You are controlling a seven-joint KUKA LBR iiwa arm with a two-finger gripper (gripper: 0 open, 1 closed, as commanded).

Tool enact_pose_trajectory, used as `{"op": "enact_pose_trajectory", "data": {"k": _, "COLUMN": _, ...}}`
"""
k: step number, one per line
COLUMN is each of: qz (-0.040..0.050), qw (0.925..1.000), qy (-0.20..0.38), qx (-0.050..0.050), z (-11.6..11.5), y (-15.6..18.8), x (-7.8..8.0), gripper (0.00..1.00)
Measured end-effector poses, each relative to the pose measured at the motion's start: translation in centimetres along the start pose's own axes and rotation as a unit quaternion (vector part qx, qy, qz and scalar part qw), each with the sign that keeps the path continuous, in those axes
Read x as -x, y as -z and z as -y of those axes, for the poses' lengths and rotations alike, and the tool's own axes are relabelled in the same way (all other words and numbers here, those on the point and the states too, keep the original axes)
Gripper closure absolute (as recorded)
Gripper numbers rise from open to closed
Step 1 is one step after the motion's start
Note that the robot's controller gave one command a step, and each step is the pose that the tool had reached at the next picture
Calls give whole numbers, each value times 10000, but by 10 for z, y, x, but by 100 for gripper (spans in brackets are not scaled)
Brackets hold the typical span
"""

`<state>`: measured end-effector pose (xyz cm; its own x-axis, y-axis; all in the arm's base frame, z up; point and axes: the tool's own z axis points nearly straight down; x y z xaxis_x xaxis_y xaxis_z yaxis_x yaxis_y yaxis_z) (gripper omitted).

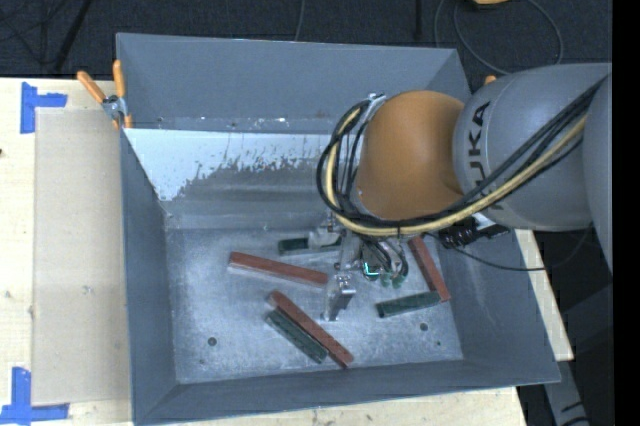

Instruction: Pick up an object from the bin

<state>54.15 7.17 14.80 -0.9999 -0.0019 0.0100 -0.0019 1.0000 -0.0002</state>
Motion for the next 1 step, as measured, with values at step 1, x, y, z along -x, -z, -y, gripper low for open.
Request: {"op": "enact_pose_trajectory", "data": {"k": 1, "qz": 40, "qw": 10000, "qy": -9, "qx": 3, "z": 0, "y": 4, "x": 2, "gripper": 0}}
